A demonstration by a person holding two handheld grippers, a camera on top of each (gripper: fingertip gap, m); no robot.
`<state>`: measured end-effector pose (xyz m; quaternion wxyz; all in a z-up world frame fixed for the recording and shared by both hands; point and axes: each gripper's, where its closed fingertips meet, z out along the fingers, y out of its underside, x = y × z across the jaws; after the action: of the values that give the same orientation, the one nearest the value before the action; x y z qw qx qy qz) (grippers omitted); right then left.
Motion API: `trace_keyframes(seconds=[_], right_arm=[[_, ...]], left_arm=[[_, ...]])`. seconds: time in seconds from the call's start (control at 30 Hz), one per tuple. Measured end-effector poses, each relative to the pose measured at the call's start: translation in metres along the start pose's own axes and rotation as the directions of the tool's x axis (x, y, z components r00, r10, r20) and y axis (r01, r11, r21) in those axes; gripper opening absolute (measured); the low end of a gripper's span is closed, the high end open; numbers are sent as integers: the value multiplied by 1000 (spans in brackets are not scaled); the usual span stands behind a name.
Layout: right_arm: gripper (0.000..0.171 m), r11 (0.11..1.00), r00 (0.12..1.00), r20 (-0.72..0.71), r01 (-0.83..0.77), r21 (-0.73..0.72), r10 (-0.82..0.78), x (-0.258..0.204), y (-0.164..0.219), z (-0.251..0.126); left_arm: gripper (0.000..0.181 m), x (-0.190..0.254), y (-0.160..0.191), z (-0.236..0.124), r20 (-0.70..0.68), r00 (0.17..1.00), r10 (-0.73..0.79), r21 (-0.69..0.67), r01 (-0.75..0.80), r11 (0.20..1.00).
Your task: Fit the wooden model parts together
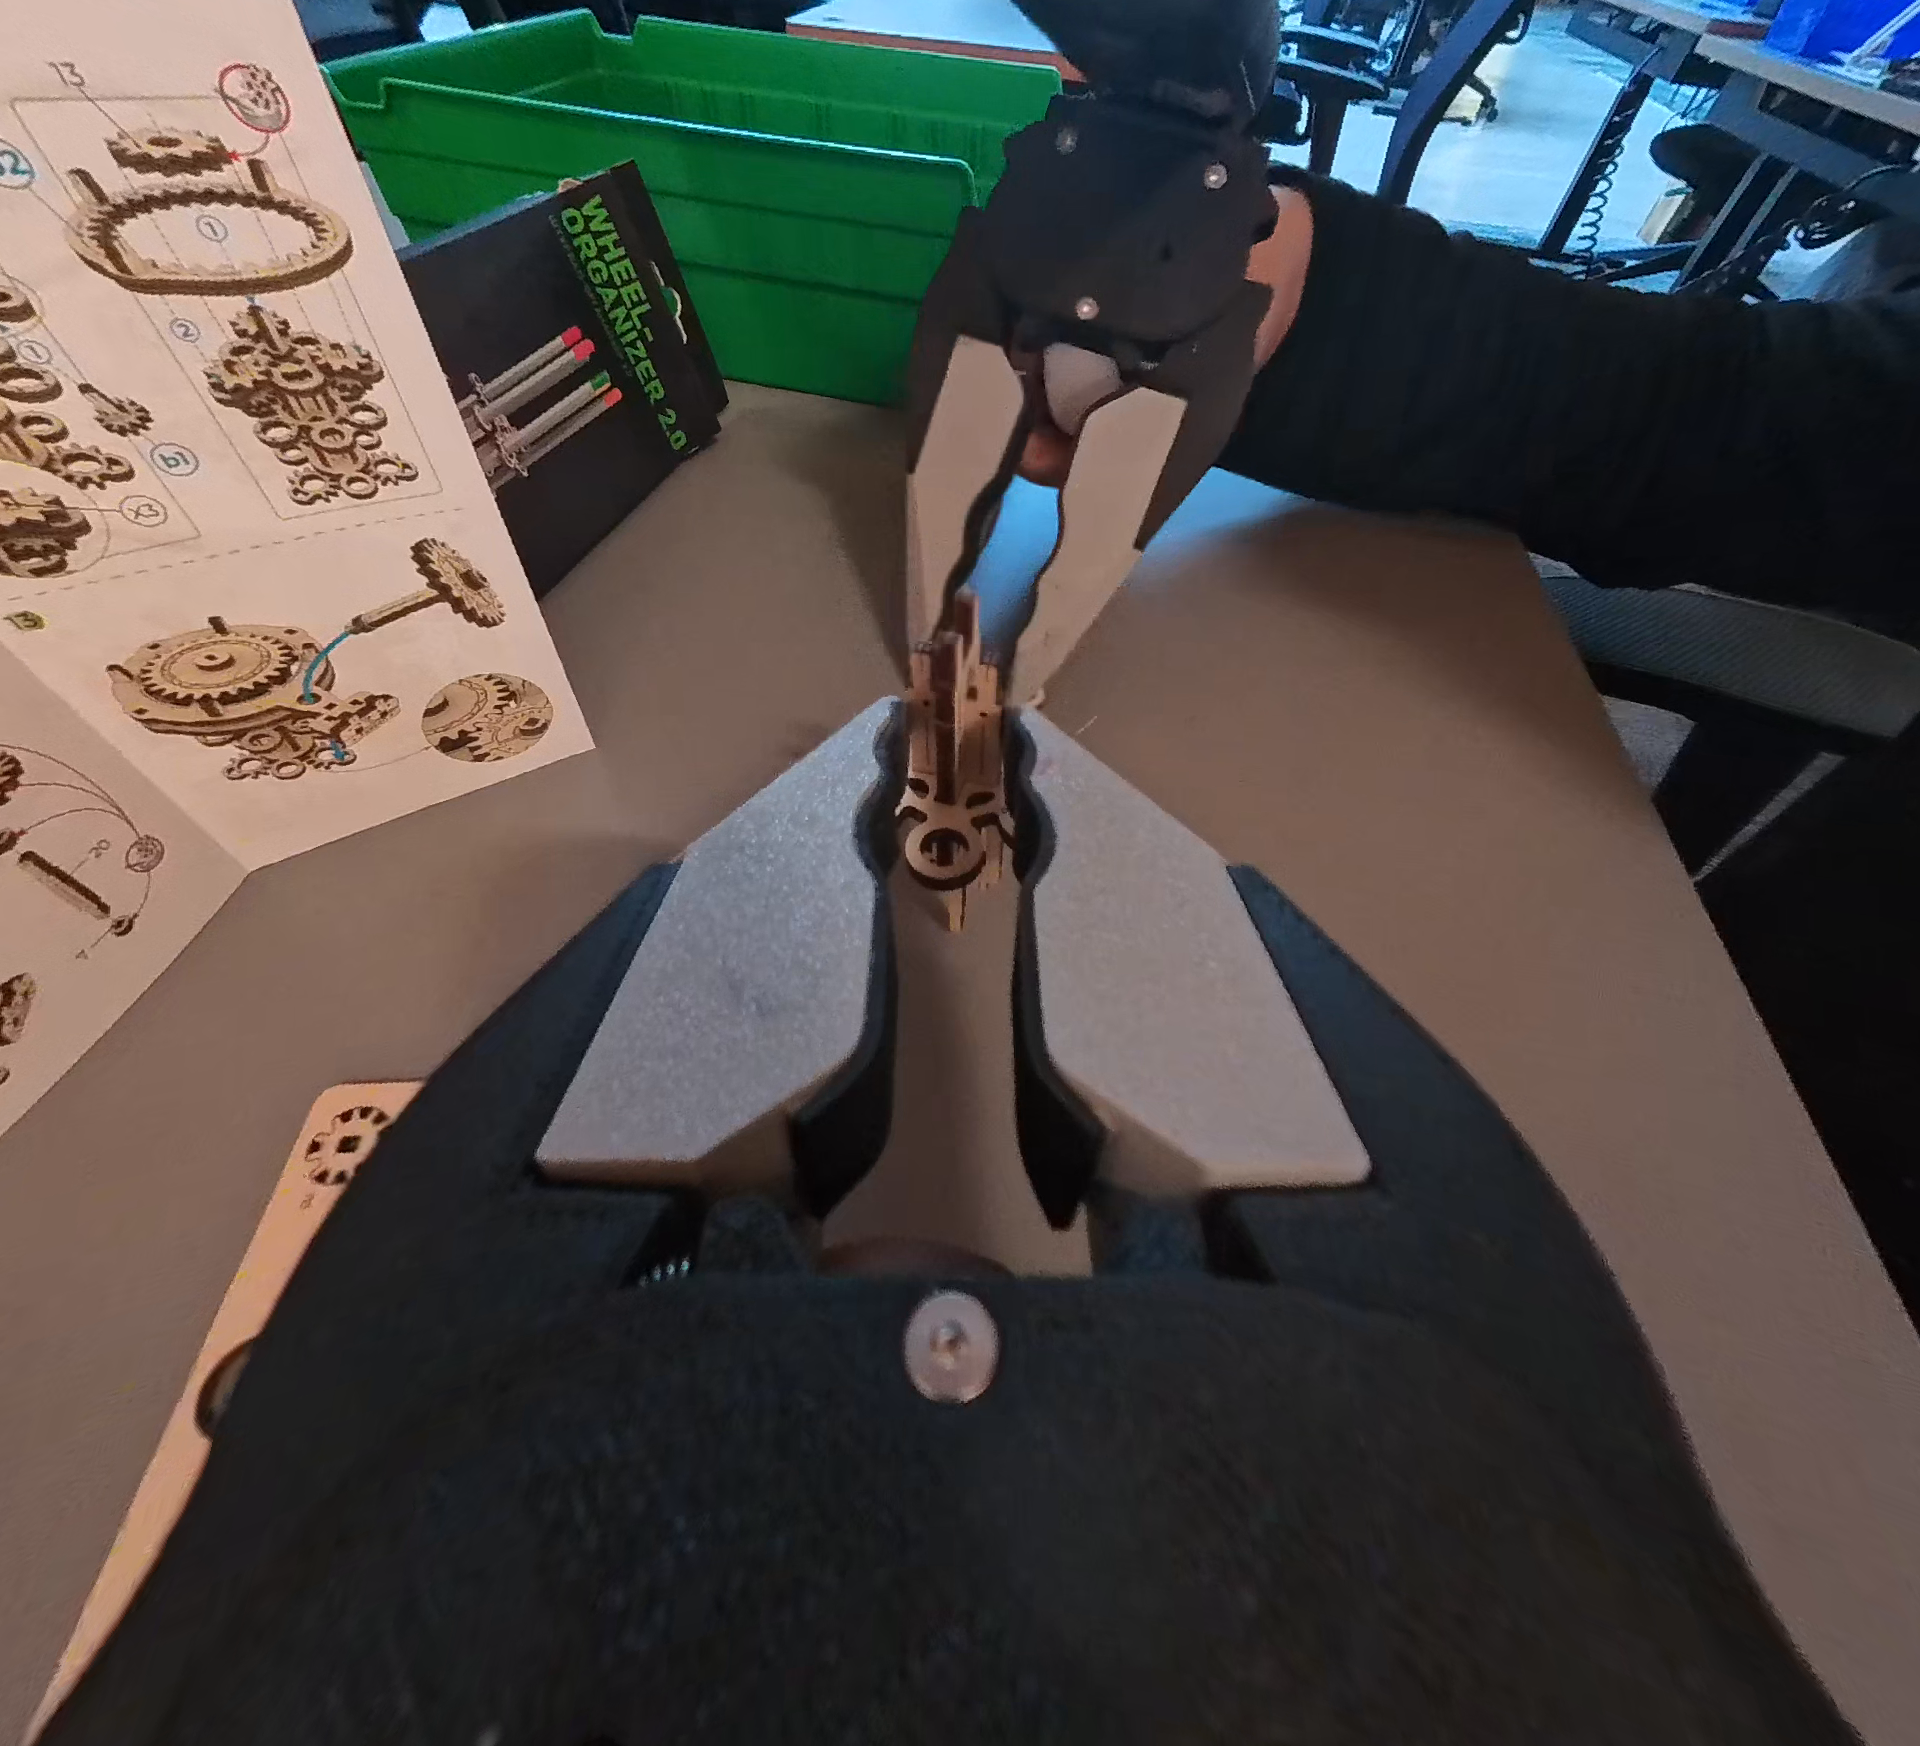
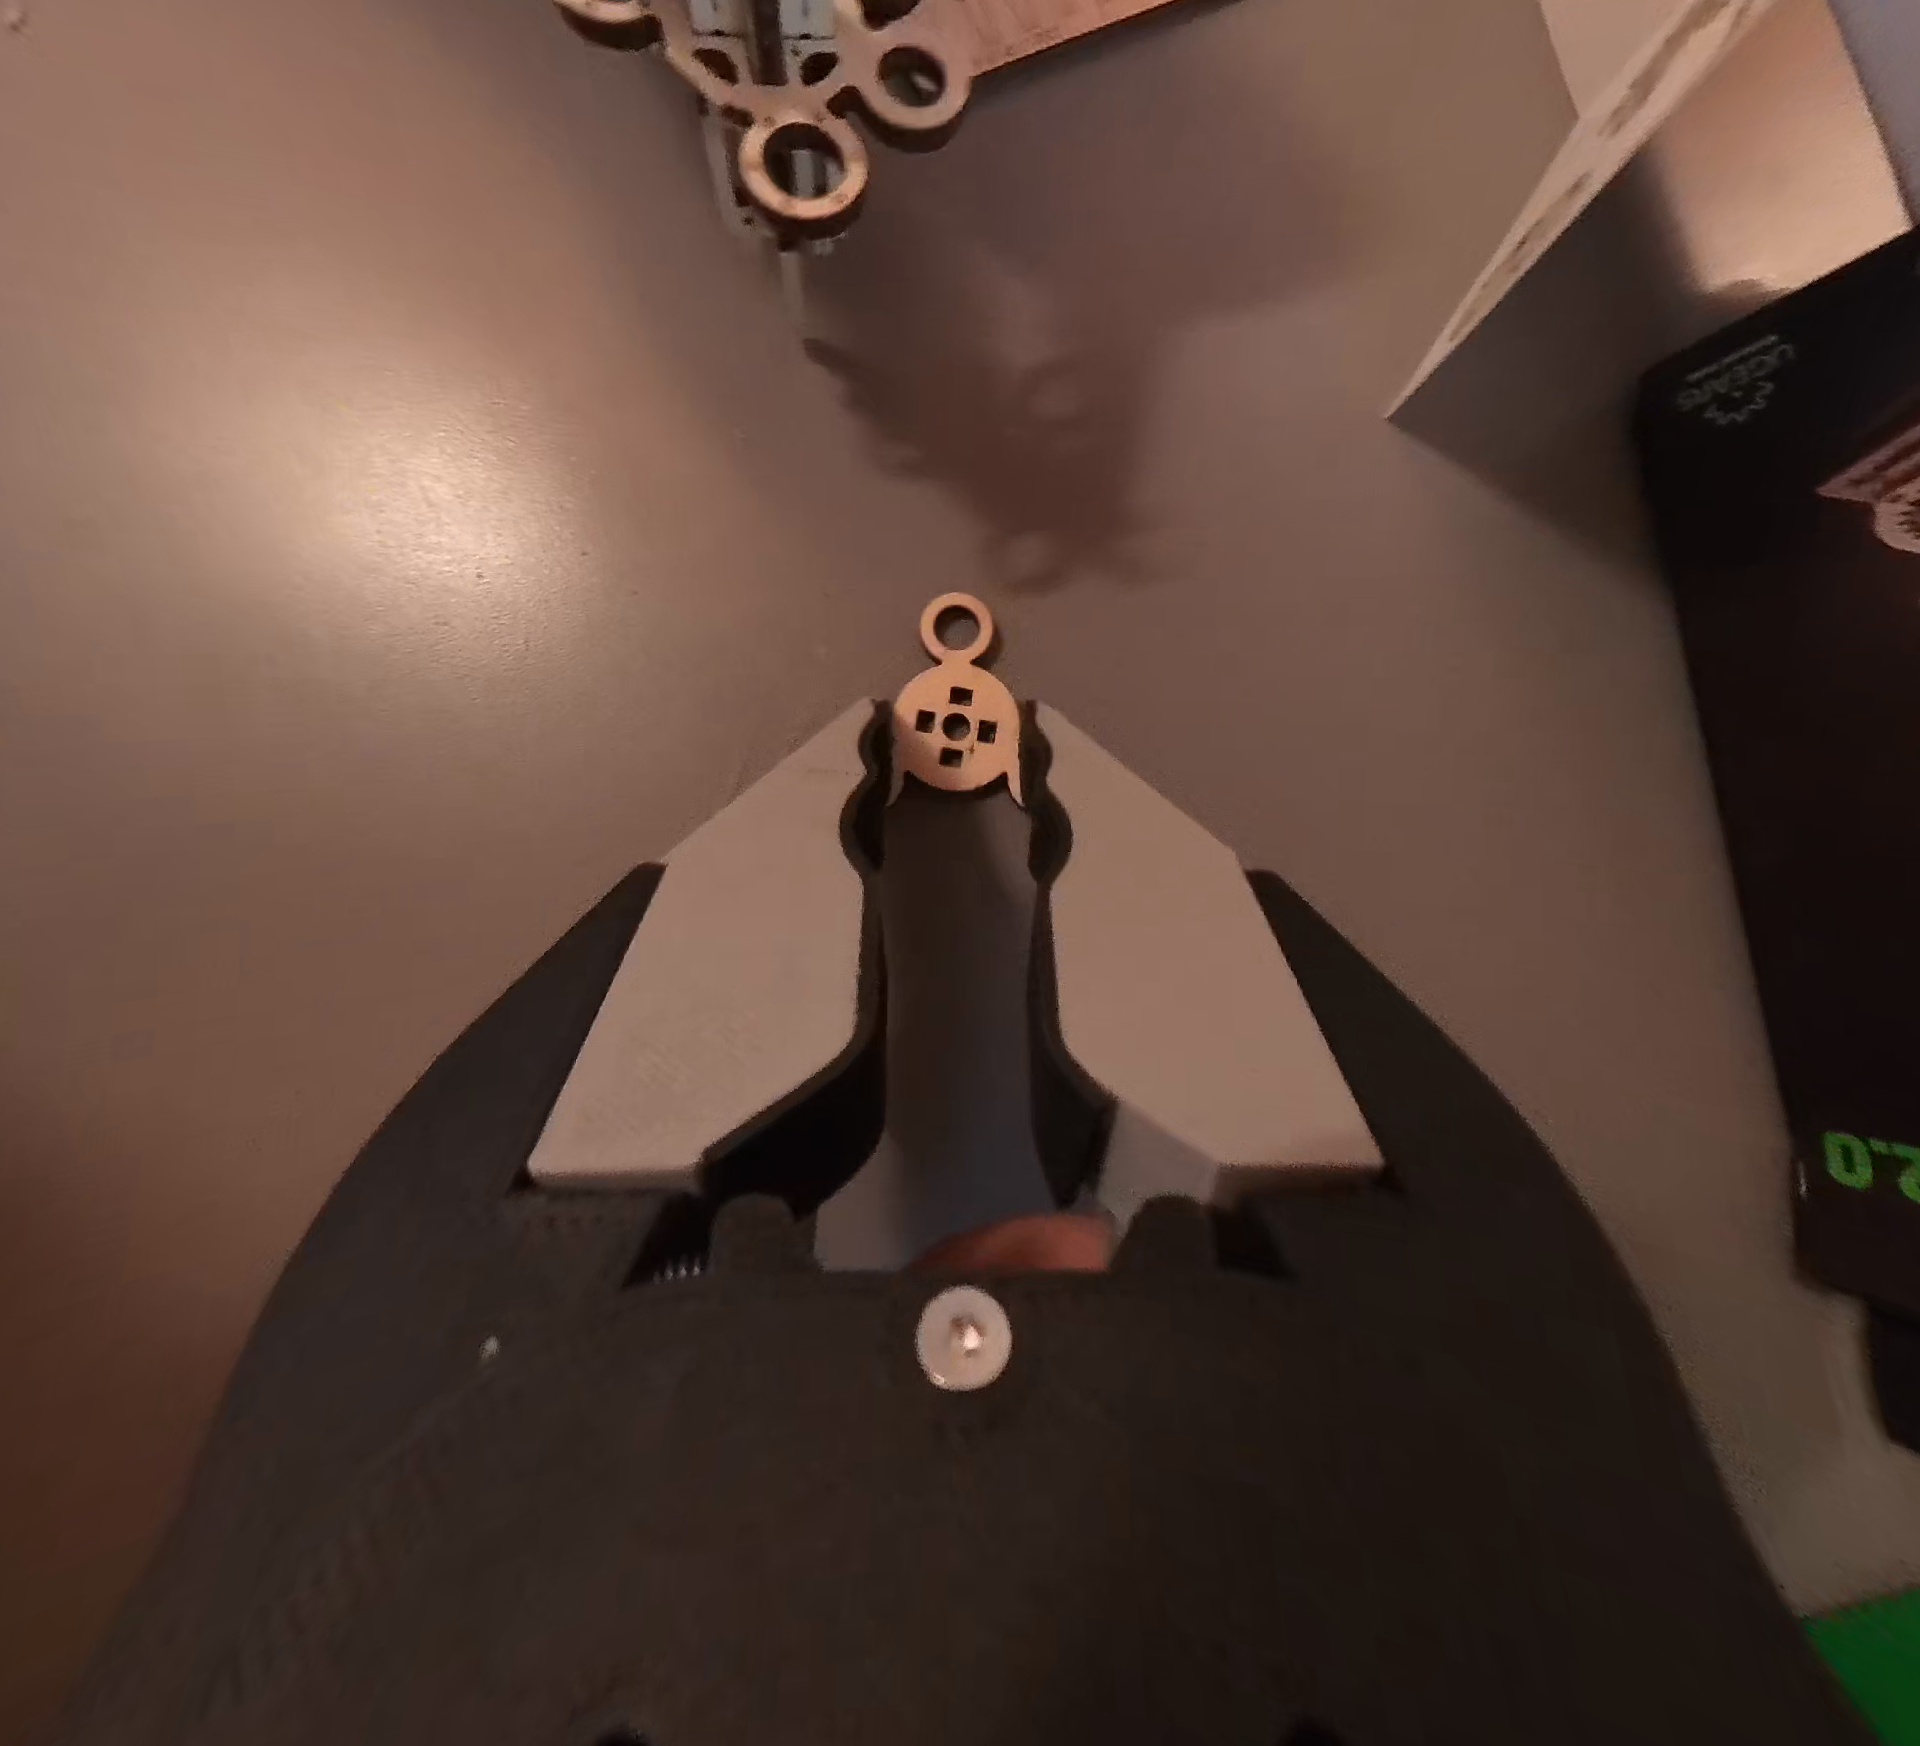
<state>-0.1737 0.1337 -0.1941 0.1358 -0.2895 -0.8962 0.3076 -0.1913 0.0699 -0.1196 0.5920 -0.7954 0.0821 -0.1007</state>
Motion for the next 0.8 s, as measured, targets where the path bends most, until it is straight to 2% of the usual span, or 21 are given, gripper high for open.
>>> trace_keyframes(seconds=[0.27,0.47,0.6,0.8], right_arm=[[20,998,1000,6,-29,60,28,3,-10,-6],[20,939,999,35,-32,343,21,-2,-58,-43],[20,885,999,39,-9,465,-10,-13,-85,-61],[20,894,997,38,37,446,-61,-28,-102,-56]], left_arm=[[14,5,4,4,-18,1000,19,-20,-20,1000],[15,10,3,8,-3,996,84,-30,-84,996],[14,13,3,10,11,992,126,-40,-125,991],[15,13,3,11,7,992,123,-29,-123,992]])
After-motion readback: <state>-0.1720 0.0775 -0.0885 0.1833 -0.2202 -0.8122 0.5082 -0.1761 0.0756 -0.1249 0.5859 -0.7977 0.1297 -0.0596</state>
